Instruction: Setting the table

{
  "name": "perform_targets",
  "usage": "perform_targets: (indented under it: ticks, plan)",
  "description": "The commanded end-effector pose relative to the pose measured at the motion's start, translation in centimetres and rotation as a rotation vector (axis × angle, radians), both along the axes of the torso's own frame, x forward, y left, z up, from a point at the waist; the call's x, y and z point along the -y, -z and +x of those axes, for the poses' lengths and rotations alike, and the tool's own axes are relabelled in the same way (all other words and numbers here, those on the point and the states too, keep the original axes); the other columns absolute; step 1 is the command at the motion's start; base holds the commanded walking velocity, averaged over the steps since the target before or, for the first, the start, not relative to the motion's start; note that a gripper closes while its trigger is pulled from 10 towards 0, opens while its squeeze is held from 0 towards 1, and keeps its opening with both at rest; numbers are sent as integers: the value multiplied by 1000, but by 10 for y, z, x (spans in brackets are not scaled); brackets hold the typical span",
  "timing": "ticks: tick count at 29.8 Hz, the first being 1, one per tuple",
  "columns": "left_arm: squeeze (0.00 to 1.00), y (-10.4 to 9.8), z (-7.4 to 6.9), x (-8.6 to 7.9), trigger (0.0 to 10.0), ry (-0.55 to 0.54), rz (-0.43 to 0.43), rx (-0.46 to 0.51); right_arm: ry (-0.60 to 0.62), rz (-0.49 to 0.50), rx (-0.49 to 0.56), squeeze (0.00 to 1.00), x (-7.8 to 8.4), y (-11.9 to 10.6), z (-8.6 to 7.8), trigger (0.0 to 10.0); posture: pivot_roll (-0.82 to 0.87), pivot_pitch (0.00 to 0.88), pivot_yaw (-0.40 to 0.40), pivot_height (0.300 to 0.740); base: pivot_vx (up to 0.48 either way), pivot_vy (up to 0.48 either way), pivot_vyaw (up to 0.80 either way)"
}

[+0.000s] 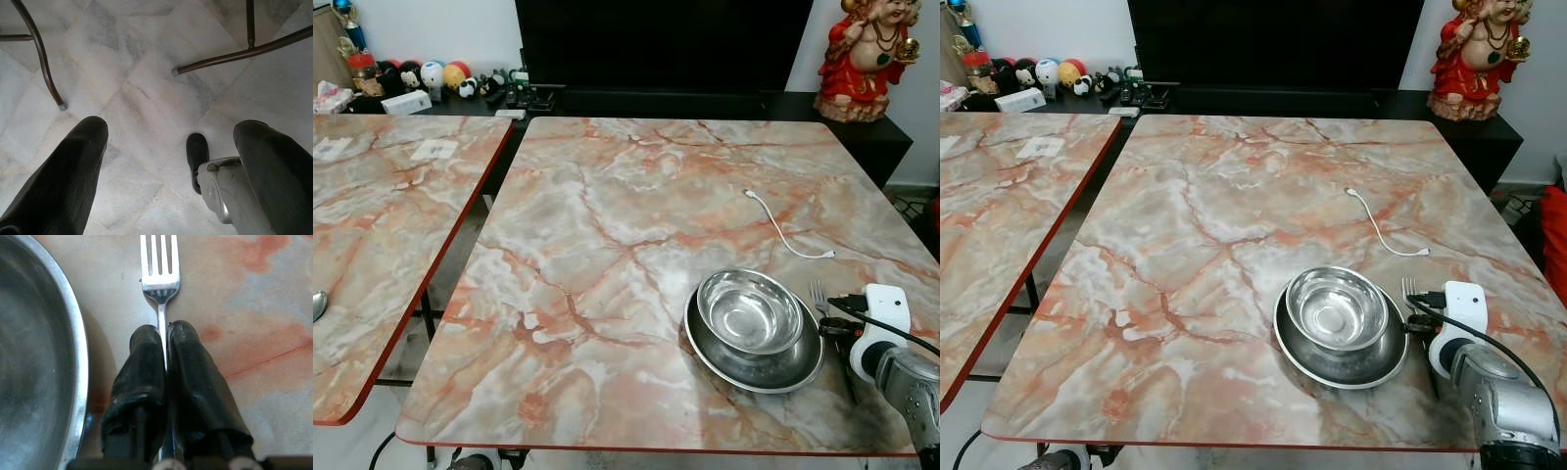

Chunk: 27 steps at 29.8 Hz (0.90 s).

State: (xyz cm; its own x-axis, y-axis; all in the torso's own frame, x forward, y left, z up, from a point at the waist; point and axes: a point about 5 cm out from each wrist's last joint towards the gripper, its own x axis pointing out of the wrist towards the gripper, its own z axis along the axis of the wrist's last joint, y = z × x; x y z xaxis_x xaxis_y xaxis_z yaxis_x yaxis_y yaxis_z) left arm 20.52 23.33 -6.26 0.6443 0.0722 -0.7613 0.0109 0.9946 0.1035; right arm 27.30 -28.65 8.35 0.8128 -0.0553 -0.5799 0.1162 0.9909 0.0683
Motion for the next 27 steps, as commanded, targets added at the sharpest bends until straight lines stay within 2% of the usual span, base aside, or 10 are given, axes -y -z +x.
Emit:
perform_targets:
  ticks: [1, 6, 7, 8, 9, 13, 16, 20, 25, 27]
  plan:
    - [0, 1, -3, -4, 10000, 6, 16, -23, -4, -9, -15, 745, -1, 4, -2, 10000, 22, 23, -17, 740, 0, 0, 0]
    - [0, 1, -3, -4, 10000, 7, 15, -23, -6, -9, -18, 710, -2, 5, -2, 10000, 23, 23, -17, 740, 0, 0, 0]
    - [0, 1, -3, -4, 10000, 8, 15, -23, -6, -13, -19, 608, -2, 5, -2, 10000, 23, 23, -17, 740, 0, 0, 0]
    - [0, 1, -3, -4, 10000, 7, 15, -23, -5, -17, -20, 114, -2, 5, -2, 10000, 23, 23, -17, 740, 0, 0, 0]
    - [0, 1, -3, -4, 10000, 7, 15, -23, -3, -22, -17, 0, -1, 5, -2, 10000, 23, 23, -17, 740, 0, 0, 0]
    - [0, 1, -3, -4, 10000, 6, 15, -23, 31, -79, 31, 0, 5, -3, 1, 10000, 23, 24, -16, 740, 0, 0, 0]
    - [0, 1, -3, -4, 10000, 7, 16, -24, 78, -30, 123, 0, 8, -17, 6, 10000, 21, 24, -14, 740, 0, 0, 0]
    - [0, 1, -3, -4, 10000, 8, 16, -24, 72, -38, 135, 0, 8, -20, 7, 10000, 20, 23, -14, 740, 0, 0, 0]
    - [0, 1, -2, -4, 10000, 10, 13, -23, 75, 12, 221, 0, 5, -30, 10, 10000, 20, 23, -13, 740, 0, 0, 0]
    - [0, 1, -2, -4, 10000, 10, 13, -23, 78, 8, 298, 0, 5, -38, 13, 10000, 22, 23, -14, 740, 0, 0, 0]
